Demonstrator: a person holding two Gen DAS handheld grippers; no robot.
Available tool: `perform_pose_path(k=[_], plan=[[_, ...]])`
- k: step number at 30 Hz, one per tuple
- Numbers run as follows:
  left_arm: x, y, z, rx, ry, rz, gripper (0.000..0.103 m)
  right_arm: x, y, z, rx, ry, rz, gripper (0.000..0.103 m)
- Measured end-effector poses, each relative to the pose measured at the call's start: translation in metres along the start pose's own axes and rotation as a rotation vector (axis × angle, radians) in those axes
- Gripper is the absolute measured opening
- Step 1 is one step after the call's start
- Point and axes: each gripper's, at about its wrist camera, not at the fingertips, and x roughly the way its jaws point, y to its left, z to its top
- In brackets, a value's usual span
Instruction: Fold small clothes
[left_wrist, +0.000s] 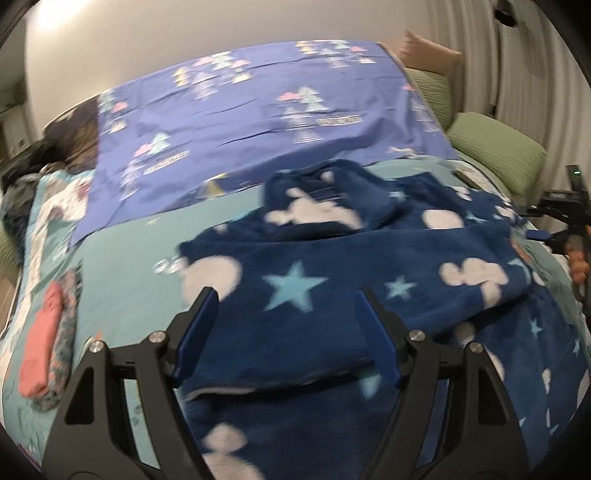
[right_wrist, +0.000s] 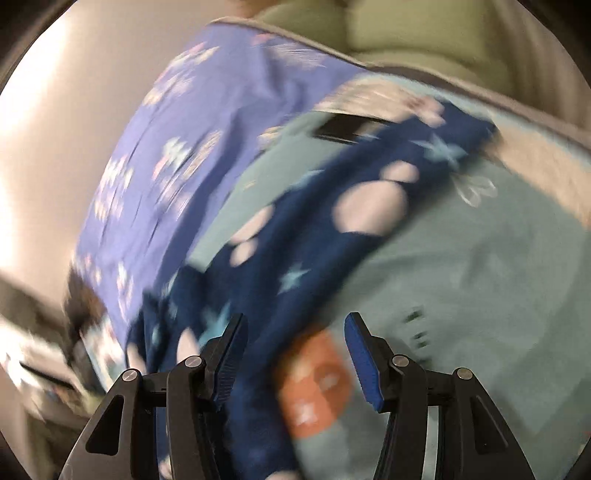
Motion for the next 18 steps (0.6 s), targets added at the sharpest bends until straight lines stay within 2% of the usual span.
perform_pose_path(k=[3,7,14,15,16,18], plan=[[0.008,-0.020,0.003,0.052,0.008,-0.038,0.076,0.009,-0.031,0.018,0.107,-0.026,0.027,0.055],[0.029,-0.035,0.002,0.096,0.063,-0.012,0.076,0.029,-0.051,0.039,0.180,-0.066,0.047,0.055],[0.059,-0.032,-0.011,0.060,0.158,-0.017,0.076,0.056,-0.068,0.076,0.244,-0.141,0.051,0.053],[0.060,-0.032,-0.012,0.054,0.161,-0.022,0.076,0.059,-0.069,0.079,0.238,-0.144,0.041,0.038],[0.061,-0.031,-0.012,0.049,0.163,-0.026,0.076,0.062,-0.072,0.082,0.230,-0.138,0.030,0.015],[0.060,-0.031,-0.012,0.044,0.162,-0.029,0.076,0.065,-0.077,0.085,0.239,-0.122,0.057,0.011]])
